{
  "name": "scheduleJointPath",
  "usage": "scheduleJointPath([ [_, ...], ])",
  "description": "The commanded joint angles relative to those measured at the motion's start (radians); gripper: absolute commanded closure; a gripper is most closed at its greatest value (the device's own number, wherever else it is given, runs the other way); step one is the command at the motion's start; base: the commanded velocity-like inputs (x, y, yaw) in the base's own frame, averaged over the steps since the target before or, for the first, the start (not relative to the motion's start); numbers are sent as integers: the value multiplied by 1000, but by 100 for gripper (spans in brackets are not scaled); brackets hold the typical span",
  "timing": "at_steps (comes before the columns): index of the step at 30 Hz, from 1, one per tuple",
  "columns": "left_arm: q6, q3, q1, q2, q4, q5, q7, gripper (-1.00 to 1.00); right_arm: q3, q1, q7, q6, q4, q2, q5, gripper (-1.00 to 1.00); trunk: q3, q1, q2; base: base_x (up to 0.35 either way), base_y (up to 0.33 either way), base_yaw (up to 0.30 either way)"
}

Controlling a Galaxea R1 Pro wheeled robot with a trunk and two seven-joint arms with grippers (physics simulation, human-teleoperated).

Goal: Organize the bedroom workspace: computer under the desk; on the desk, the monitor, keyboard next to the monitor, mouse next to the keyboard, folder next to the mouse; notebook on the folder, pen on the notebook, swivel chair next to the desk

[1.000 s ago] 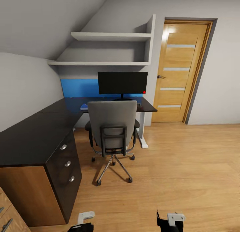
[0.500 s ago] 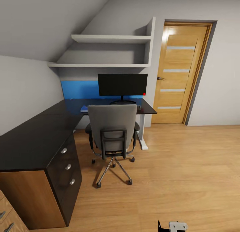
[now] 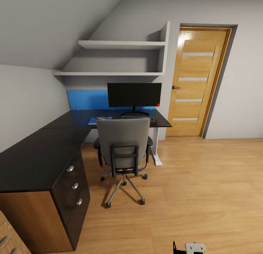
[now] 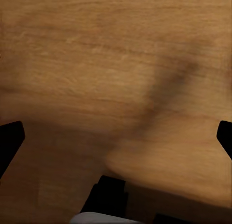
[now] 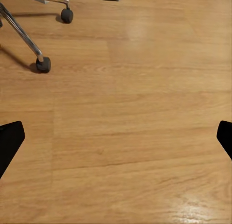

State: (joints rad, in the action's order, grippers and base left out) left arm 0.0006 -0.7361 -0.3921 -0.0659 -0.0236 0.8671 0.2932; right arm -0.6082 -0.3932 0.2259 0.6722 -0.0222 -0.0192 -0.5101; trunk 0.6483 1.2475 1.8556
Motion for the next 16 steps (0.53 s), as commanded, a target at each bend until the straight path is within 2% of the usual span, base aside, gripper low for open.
scheduleJointPath([
  [1,0,-8,0,0,-1,9,4,-100,-8,-1,5,3,-2,-1,-4,-100,-2,-4,-7,0,0,0],
  [16,-4,-8,0,-5,-2,6,3,-100,-8,-1,6,3,-2,-1,-4,-100,-49,-62,-112,0,0,0],
])
